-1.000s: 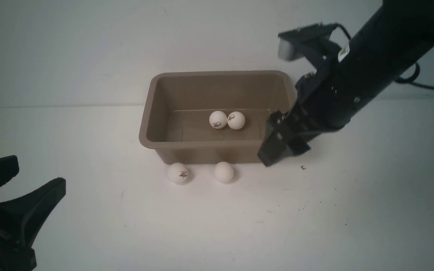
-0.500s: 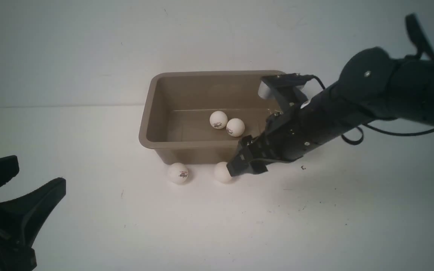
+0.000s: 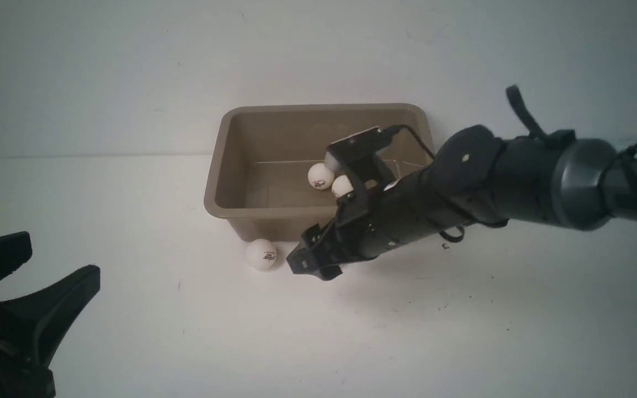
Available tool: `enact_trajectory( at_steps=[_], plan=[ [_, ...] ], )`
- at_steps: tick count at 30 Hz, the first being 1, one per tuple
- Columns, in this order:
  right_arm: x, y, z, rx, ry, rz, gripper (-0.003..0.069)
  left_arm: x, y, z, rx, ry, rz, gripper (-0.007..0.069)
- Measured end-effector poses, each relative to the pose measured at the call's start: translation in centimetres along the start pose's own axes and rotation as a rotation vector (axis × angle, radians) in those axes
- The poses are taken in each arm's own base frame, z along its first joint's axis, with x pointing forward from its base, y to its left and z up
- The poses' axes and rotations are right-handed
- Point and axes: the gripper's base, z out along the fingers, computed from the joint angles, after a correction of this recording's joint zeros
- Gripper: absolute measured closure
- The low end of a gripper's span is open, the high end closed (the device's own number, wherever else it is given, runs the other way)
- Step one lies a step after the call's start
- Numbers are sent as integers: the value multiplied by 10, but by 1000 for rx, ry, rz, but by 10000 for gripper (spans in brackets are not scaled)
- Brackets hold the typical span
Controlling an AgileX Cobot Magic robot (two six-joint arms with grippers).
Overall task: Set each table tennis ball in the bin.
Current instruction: Use the right arm to clamp the table tennis ball closest to it
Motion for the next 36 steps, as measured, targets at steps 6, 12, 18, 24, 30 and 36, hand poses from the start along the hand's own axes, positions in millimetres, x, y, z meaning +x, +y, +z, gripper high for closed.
enact_trajectory(
  at_steps=[6, 12, 18, 24, 30, 36],
  plan=[
    [8, 9, 10, 111, -71, -7, 141, 0, 0, 0, 4, 2, 2, 136],
    [6, 7, 10, 136, -102, 74, 141, 0, 0, 0, 4, 2, 7, 136],
    [9, 7, 10, 117, -73, 135, 141, 0, 0, 0, 5, 3, 7, 136],
    [21, 7, 9, 64, 63, 156, 142, 0, 0, 0, 5, 3, 7, 136],
    [21, -15, 4, 156, 61, 137, 143, 0, 0, 0, 5, 3, 7, 136],
    [19, -36, -1, 208, 14, 205, 143, 0, 0, 0, 5, 3, 7, 136]
  ],
)
